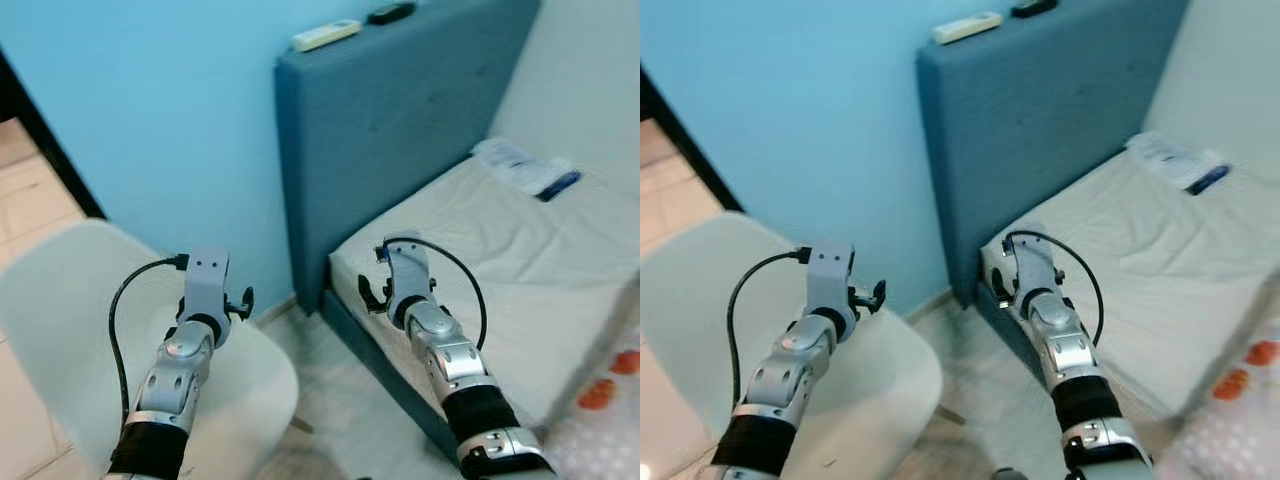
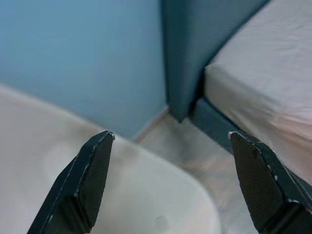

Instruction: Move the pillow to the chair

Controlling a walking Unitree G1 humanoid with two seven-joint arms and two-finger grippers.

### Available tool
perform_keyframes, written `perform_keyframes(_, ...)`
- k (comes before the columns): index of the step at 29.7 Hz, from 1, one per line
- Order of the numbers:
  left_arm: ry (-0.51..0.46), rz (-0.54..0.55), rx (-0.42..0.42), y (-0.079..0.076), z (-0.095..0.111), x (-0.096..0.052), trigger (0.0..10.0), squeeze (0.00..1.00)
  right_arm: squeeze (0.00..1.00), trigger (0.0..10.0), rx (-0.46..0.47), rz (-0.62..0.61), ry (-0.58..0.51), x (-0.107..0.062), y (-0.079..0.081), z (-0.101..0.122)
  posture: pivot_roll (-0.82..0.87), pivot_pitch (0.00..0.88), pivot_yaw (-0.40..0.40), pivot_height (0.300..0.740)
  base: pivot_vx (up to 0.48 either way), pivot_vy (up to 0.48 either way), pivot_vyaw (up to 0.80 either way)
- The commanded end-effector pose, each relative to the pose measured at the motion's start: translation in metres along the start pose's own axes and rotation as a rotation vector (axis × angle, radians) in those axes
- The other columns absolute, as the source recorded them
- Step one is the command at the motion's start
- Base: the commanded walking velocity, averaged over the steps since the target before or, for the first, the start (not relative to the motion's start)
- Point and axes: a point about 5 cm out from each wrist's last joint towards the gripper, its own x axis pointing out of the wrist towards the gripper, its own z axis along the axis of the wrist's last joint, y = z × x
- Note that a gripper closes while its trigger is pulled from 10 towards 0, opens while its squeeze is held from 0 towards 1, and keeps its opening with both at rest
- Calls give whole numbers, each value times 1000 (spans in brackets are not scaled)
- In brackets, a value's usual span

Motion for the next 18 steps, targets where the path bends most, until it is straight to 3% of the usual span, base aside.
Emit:
perform_keyframes(1, 15, 12, 11, 4, -5, -1, 10000, 0, 0, 10000, 18, 13, 19, -1, 5, -5, 31, 87, 43, 740, 0, 0, -800)
perform_keyframes(18, 15, 7, 14, 1, -5, 0, 10000, 0, 0, 10000, 19, 11, 39, -2, 4, -9, 26, 86, 45, 740, 0, 0, -787)
